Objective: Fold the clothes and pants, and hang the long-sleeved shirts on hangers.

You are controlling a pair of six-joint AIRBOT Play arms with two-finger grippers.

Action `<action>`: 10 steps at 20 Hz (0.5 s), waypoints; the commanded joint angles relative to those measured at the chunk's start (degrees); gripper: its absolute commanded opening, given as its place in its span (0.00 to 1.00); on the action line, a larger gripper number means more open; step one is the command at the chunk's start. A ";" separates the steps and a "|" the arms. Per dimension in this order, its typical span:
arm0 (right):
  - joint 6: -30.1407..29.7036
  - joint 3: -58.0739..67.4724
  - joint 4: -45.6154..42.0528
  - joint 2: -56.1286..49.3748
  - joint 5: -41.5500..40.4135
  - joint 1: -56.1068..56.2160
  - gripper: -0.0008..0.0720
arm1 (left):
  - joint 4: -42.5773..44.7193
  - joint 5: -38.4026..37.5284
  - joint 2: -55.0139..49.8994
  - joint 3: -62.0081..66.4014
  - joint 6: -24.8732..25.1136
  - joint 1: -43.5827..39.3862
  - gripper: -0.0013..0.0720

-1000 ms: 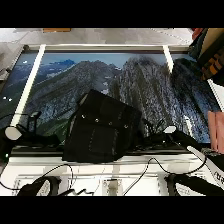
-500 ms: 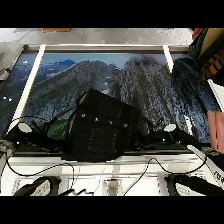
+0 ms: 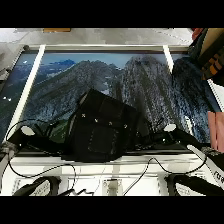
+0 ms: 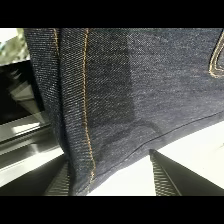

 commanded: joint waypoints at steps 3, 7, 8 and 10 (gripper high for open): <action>-0.04 0.07 0.04 -0.04 0.00 0.07 0.07 | -8.85 -1.88 -0.11 -1.40 6.40 -0.07 0.45; -0.68 2.84 0.04 0.81 0.81 0.07 0.07 | -11.32 -4.33 0.81 -0.13 8.83 -0.04 0.03; -0.68 4.50 0.04 1.64 1.42 0.07 0.07 | -11.80 -5.66 1.64 1.33 8.83 0.00 0.03; -0.63 8.90 0.02 4.17 2.27 0.07 0.07 | -11.76 -9.03 4.28 6.49 8.81 0.07 0.03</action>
